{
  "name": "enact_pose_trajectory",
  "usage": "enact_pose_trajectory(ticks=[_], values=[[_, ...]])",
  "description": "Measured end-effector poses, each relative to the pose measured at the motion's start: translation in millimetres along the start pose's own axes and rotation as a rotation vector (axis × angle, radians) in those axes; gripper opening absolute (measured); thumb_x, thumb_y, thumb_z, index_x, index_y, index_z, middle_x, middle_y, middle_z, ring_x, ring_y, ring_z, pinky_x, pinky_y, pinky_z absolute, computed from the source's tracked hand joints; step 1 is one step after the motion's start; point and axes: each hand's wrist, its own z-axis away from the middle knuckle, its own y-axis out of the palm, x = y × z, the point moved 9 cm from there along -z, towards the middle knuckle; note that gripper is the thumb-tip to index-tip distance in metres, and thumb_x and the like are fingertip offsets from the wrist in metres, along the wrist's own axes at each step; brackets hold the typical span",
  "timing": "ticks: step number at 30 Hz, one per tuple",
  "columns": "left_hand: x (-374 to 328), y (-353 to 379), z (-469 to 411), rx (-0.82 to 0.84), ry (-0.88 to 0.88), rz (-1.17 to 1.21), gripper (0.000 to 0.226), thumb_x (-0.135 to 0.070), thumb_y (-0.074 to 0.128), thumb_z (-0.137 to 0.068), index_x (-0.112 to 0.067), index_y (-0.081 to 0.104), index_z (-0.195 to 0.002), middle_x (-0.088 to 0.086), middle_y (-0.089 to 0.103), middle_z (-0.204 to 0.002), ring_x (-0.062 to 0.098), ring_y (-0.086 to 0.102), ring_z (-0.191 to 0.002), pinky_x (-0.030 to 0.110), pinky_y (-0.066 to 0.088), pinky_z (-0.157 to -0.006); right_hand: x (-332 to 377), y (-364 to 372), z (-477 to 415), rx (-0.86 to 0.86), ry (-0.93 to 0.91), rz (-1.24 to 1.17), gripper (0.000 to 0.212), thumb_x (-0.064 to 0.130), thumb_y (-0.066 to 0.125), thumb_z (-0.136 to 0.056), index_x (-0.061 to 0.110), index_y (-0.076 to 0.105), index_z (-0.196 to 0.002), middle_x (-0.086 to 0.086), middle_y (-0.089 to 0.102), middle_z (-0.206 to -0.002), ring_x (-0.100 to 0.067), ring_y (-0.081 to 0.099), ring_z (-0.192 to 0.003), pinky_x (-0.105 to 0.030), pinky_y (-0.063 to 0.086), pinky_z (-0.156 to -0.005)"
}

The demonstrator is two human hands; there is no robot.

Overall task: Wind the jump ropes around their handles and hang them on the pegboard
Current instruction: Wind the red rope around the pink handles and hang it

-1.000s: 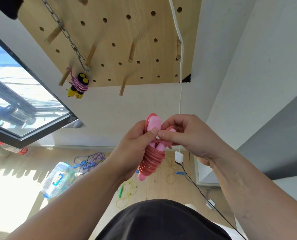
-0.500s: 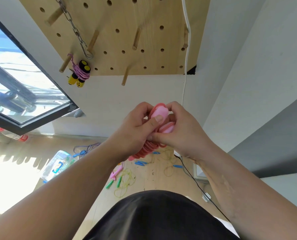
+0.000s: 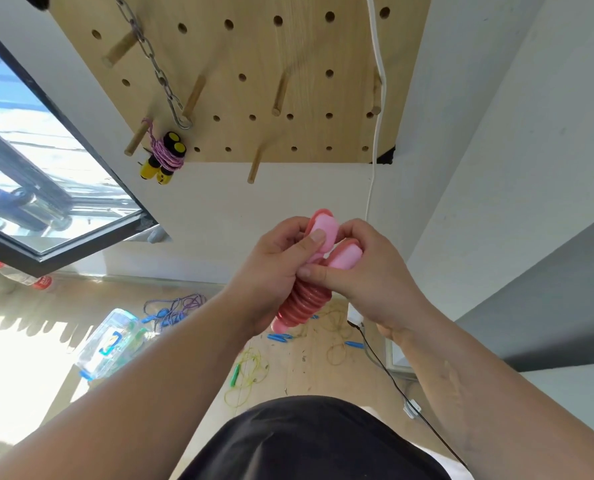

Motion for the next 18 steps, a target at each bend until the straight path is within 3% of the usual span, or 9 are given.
enact_pose_trajectory(ticks=[2,6,9,13,18], values=[[-2.3,-1.8,-0.7,0.005,0.01,-0.027,0.013,-0.031,0.064,-0.089,-0.025,0.076,-0.093,0.012,0.07,-0.099,0.026,0.068,-0.093,0.044,0.055,-0.086,-0.9,3.3,-1.3,-0.008,0.018,0.047,0.055,0.043,0.096,-0.057,0.02,0.063,-0.095,0.004,0.069,-0.081,-0.017,0.069,-0.075,-0.045,0.059,-0.073],[-1.7,-15.9,0.0,0.015,-0.009,-0.058,0.016,-0.032,0.063,-0.091,-0.022,0.074,-0.096,0.013,0.069,-0.098,0.026,0.068,-0.093,0.044,0.055,-0.084,3.6,17.5,-5.7,0.049,-0.008,0.131,0.05,0.054,0.092,-0.053,0.022,0.07,-0.085,0.002,0.071,-0.079,-0.016,0.069,-0.074,-0.048,0.059,-0.071],[0.6,-36.7,1.4,-0.098,-0.048,0.098,0.019,-0.028,0.061,-0.098,-0.012,0.07,-0.099,0.017,0.068,-0.095,0.03,0.066,-0.089,0.042,0.055,-0.078,5.9,28.8,-10.2,0.094,-0.006,0.005,0.035,0.047,0.089,-0.068,0.02,0.074,-0.085,-0.006,0.072,-0.083,-0.016,0.065,-0.073,-0.044,0.054,-0.071],[6.8,-61.9,3.7,-0.153,-0.179,0.346,0.04,-0.037,0.047,-0.104,-0.007,0.065,-0.122,0.013,0.072,-0.101,0.021,0.07,-0.079,0.036,0.057,-0.065,5.4,59.0,-15.1,0.211,0.148,-0.3,0.027,0.041,0.061,-0.097,0.02,0.075,-0.106,0.001,0.075,-0.097,-0.014,0.068,-0.085,-0.028,0.052,-0.072],[4.5,-93.7,-0.8,-0.079,-0.235,0.494,0.052,-0.043,0.043,-0.102,-0.005,0.058,-0.136,0.013,0.069,-0.11,0.023,0.067,-0.093,0.037,0.058,-0.077,27.5,83.3,-34.9,0.131,0.084,-0.106,0.017,0.021,0.065,-0.096,0.019,0.079,-0.087,0.005,0.076,-0.082,-0.006,0.067,-0.074,-0.023,0.051,-0.068]])
